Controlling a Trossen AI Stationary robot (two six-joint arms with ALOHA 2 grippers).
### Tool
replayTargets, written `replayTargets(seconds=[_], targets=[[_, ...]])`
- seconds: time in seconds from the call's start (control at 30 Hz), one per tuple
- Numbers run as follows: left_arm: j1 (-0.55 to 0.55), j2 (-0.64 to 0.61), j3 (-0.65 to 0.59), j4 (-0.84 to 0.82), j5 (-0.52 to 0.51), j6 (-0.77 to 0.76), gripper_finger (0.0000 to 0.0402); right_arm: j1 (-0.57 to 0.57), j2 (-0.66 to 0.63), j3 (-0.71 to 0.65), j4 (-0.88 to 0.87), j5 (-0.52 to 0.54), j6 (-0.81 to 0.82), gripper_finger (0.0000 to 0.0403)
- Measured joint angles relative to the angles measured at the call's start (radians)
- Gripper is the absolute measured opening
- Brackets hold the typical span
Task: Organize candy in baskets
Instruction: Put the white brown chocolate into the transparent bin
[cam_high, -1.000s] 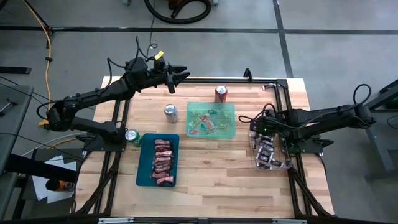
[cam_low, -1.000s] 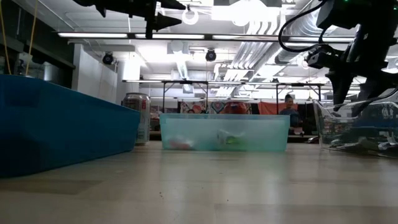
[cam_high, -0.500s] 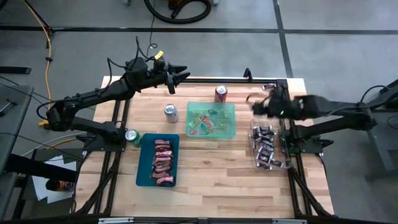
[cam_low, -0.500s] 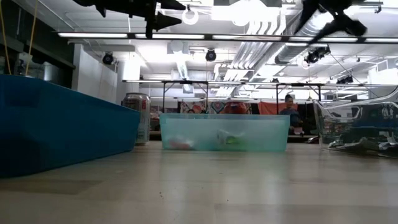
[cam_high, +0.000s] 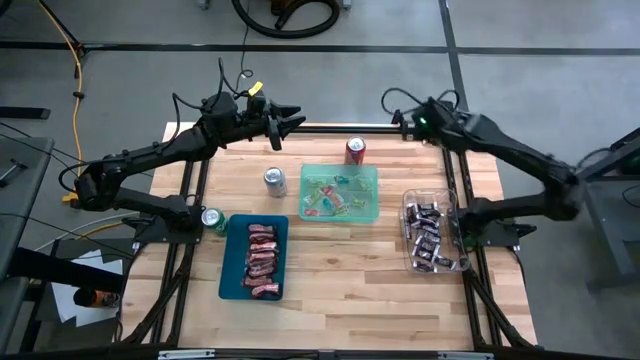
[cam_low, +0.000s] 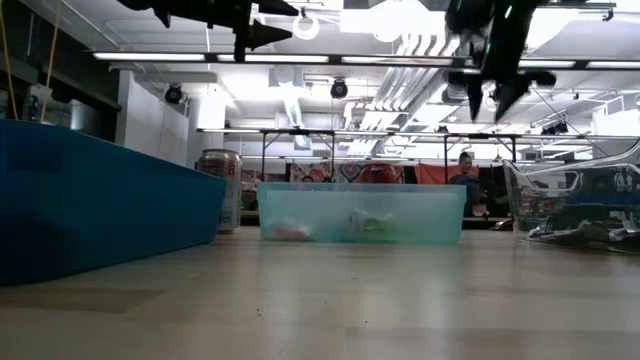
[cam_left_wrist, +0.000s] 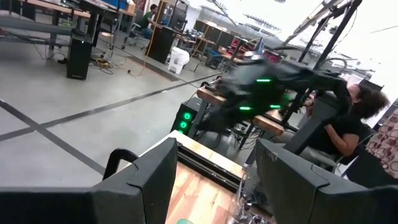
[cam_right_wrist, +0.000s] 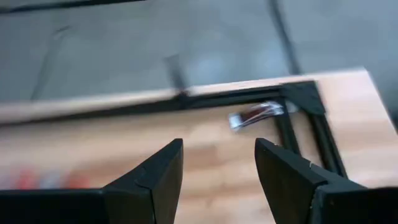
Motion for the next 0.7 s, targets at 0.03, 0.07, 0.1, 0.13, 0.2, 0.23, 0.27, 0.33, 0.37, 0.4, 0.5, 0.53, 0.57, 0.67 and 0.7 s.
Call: replayTargets(seconds=[0.03, 0.07, 0.1, 0.13, 0.2, 0.23, 0.27, 0.33, 0.37, 0.4, 0.5, 0.53, 0.57, 0.67, 0.7], targets=[[0.0, 0.0, 0.0, 0.0, 0.0, 0.0, 0.0203, -0.05, 0.035, -0.007, 0.024, -0.005, 0.029, 0.0193], [0.0, 0.0, 0.0, 0.0, 0.0, 0.0, 0.0203, -0.1, 0.072, -0.012, 0.053, -0.029, 0.053, 0.0193], [0.0, 0.0, 0.0, 0.0, 0.0, 0.0, 0.0203, -0.148, 0.108, -0.017, 0.08, -0.059, 0.07, 0.0193], [0.0, 0.0, 0.0, 0.0, 0.0, 0.0, 0.0203, -0.188, 0.145, -0.021, 0.104, -0.096, 0.087, 0.0193], [0.0, 0.0, 0.0, 0.0, 0.0, 0.0, 0.0203, -0.252, 0.216, -0.023, 0.15, -0.155, 0.124, 0.0193], [0.0, 0.0, 0.0, 0.0, 0.0, 0.0, 0.0203, -0.279, 0.251, -0.023, 0.168, -0.174, 0.134, 0.0193], [0.0, 0.0, 0.0, -0.001, 0.001, 0.0, 0.0203, -0.302, 0.283, -0.023, 0.183, -0.191, 0.149, 0.0193], [0.0, -0.001, 0.0, -0.014, 0.004, 0.0, 0.0203, -0.337, 0.342, -0.024, 0.213, -0.23, 0.188, 0.0193], [0.0, -0.005, 0.0, -0.034, 0.007, 0.0, 0.0203, -0.35, 0.368, -0.024, 0.223, -0.249, 0.215, 0.0193], [0.001, -0.011, 0.0, -0.058, 0.008, 0.0, 0.0203, -0.361, 0.39, -0.024, 0.224, -0.255, 0.236, 0.0193], [0.018, -0.05, 0.0, -0.147, 0.014, 0.001, 0.0203, -0.373, 0.452, -0.024, 0.198, -0.234, 0.305, 0.0193], [0.025, -0.064, 0.0, -0.181, 0.013, 0.003, 0.0203, -0.374, 0.471, -0.024, 0.178, -0.221, 0.338, 0.0193], [0.035, -0.077, 0.0, -0.22, 0.013, 0.009, 0.0203, -0.375, 0.487, -0.024, 0.165, -0.212, 0.374, 0.0193], [0.065, -0.115, 0.0, -0.319, 0.013, 0.038, 0.0203, -0.381, 0.525, -0.024, 0.19, -0.194, 0.45, 0.0193], [0.075, -0.127, 0.0, -0.338, 0.013, 0.045, 0.0203, -0.385, 0.537, -0.024, 0.202, -0.191, 0.47, 0.0193]])
